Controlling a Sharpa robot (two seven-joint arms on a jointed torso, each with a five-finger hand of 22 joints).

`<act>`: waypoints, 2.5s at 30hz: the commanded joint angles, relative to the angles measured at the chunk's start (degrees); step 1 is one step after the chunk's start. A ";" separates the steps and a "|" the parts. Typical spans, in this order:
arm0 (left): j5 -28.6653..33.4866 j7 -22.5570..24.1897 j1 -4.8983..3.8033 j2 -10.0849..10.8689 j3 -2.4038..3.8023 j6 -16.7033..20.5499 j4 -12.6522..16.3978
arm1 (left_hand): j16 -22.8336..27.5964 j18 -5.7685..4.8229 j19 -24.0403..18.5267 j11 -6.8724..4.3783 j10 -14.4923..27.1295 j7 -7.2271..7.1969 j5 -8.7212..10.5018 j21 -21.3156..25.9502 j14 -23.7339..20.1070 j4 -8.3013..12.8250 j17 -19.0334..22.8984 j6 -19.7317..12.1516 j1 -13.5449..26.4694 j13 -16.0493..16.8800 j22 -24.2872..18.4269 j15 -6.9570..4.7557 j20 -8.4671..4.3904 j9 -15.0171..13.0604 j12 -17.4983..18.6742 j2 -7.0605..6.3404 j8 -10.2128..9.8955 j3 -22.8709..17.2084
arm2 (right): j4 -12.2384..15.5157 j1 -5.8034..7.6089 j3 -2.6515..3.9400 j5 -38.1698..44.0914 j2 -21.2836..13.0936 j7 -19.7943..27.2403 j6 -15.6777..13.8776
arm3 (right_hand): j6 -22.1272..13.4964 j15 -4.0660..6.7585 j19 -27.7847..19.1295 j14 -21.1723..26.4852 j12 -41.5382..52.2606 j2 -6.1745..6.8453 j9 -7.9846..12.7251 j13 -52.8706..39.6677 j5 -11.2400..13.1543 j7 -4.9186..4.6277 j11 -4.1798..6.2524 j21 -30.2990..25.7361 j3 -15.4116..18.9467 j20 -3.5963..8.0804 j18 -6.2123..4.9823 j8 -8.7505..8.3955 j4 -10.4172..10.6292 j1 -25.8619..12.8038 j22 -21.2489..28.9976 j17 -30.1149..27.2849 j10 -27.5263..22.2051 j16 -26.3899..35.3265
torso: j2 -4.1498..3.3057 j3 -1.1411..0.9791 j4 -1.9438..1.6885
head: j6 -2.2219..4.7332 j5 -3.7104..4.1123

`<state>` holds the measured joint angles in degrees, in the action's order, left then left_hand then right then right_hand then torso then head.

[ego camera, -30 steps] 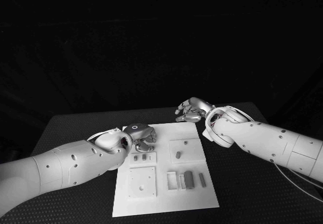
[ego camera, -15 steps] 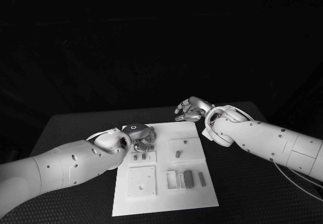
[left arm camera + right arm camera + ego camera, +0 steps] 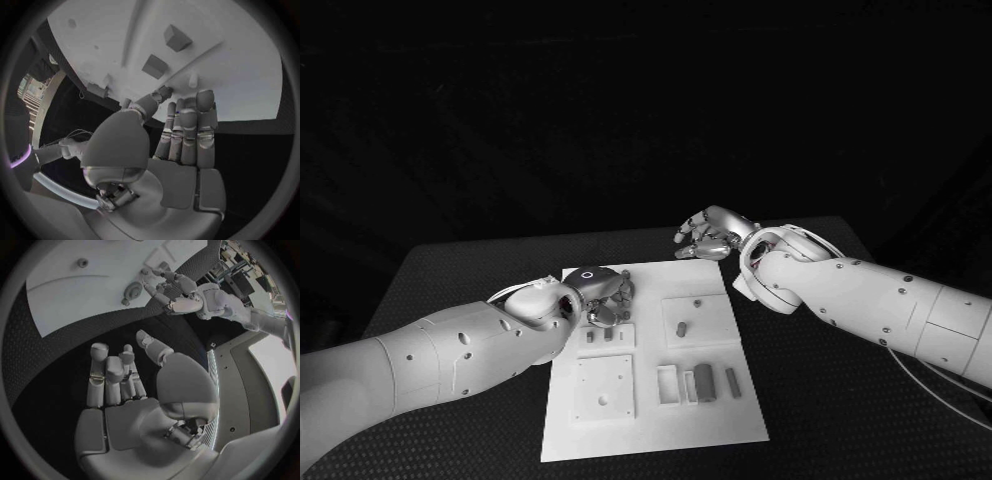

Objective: Assemble the parts on the task board

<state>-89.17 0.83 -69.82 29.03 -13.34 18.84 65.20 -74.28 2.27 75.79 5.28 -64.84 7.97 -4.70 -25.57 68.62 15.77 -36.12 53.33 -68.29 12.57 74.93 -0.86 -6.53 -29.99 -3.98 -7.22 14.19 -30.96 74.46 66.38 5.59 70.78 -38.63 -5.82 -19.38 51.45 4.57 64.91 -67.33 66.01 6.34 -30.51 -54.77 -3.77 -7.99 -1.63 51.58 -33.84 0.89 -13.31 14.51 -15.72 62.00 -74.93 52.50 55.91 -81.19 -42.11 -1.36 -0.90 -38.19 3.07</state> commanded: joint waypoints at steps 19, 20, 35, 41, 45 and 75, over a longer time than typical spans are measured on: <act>-0.36 0.70 0.64 -1.08 0.04 -1.33 -0.93 | -0.79 6.83 0.70 -0.13 -2.56 0.06 0.04 -1.25 1.27 0.09 0.43 1.19 0.35 0.19 1.46 -0.51 -0.36 0.12 -0.71 1.37 0.57 -0.72 | 0.16 0.01 0.02 0.01 0.08 0.30 0.43 | -0.09 -0.29 0.42 0.09 0.41 -0.09 -0.03 0.08 0.26 -0.38 -0.30 -0.28 -0.10 0.13 -1.69 -0.37 0.47 -0.66 -0.95 -0.07 -0.04 0.33 | 0.01 0.03 -0.06 | -0.03 0.28; -0.36 0.66 0.64 -1.14 0.04 -1.35 -1.02 | -0.79 6.83 0.70 -0.13 -2.56 0.06 0.04 -1.25 1.27 0.09 0.43 1.19 0.35 0.19 1.46 -0.51 -0.36 0.12 -0.71 1.37 0.57 -0.72 | 0.16 0.01 0.02 0.01 0.08 0.30 0.41 | -0.09 -0.29 0.42 0.09 0.41 -0.09 -0.03 0.08 0.26 -0.38 -0.30 -0.28 -0.10 0.13 -1.69 -0.37 0.48 -0.67 -0.95 -0.07 -0.04 0.33 | -0.01 0.03 -0.04 | -0.03 0.35; -0.37 0.59 1.24 -2.26 0.05 -1.51 -2.63 | -0.90 6.78 0.75 -0.20 -2.74 0.52 0.08 -1.53 1.43 -0.09 0.55 1.23 0.52 0.20 1.44 -0.59 -0.47 0.24 -0.57 2.06 0.54 -0.92 | 0.20 0.01 0.02 0.01 0.13 0.28 0.47 | -0.10 -0.29 0.42 0.09 0.42 -0.08 -0.06 0.09 0.26 -0.38 -0.30 -0.30 -0.14 0.15 -1.69 -0.36 0.50 -0.67 -0.95 -0.08 -0.05 0.33 | 0.00 -0.02 0.00 | -0.10 0.49; -0.60 0.23 1.26 -2.47 0.05 -1.98 -2.92 | -1.01 6.79 0.82 -0.25 -2.89 0.57 0.07 -1.74 1.57 -0.03 0.62 1.27 0.47 0.21 1.44 -0.64 -0.56 0.31 -0.50 2.29 0.54 -1.05 | 0.19 0.02 0.02 0.01 0.04 0.27 0.53 | -0.10 -0.29 0.42 0.09 0.42 -0.08 -0.07 0.09 0.26 -0.38 -0.30 -0.30 -0.15 0.15 -1.69 -0.36 0.50 -0.67 -0.96 -0.08 -0.05 0.33 | 0.01 -0.04 -0.03 | -0.09 0.64; -0.85 0.26 1.26 -2.69 0.04 -2.67 -2.90 | -1.13 6.80 0.86 -0.32 -3.10 0.55 0.08 -1.99 1.69 0.29 0.69 1.40 0.24 0.24 1.44 -0.70 -0.64 0.36 -0.45 2.16 0.59 -1.15 | 0.23 0.02 0.02 0.01 0.07 0.24 0.54 | -0.09 -0.29 0.42 0.09 0.42 -0.07 -0.08 0.09 0.27 -0.38 -0.30 -0.30 -0.14 0.15 -1.69 -0.36 0.51 -0.68 -0.96 -0.08 -0.05 0.33 | 0.04 -0.03 -0.05 | -0.13 0.63; -3.21 -0.62 1.45 -2.99 -0.12 -1.39 -3.50 | -1.04 6.51 1.51 -1.51 -6.98 -0.64 0.01 -3.25 3.50 0.60 1.99 4.80 -2.11 1.04 1.25 -1.86 -1.52 0.34 -0.88 2.90 2.16 -3.61 | 0.22 0.02 0.02 0.00 0.11 0.33 0.61 | -0.06 -0.30 0.44 0.09 0.44 -0.09 -0.11 0.10 0.27 -0.38 -0.30 -0.30 -0.13 0.14 -1.69 -0.33 0.62 -0.82 -0.96 -0.08 -0.05 0.32 | 0.05 0.04 -0.05 | -0.47 0.69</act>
<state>-91.51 0.89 -68.81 26.03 -13.18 18.21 61.90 -75.44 2.67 77.09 3.75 -71.28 7.44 -4.59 -28.46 71.66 16.39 -34.20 57.73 -69.82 13.57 74.93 -2.65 -7.70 -29.59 -4.58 -4.21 16.09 -34.30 74.60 66.38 5.59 70.68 -38.53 -5.82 -19.30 51.35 4.57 65.02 -67.33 66.28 6.11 -30.56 -54.72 -3.77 -8.10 -1.63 51.58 -33.98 1.00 -13.31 14.51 -15.54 61.77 -74.93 52.50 55.91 -81.19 -42.06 -1.33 -0.97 -38.62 3.72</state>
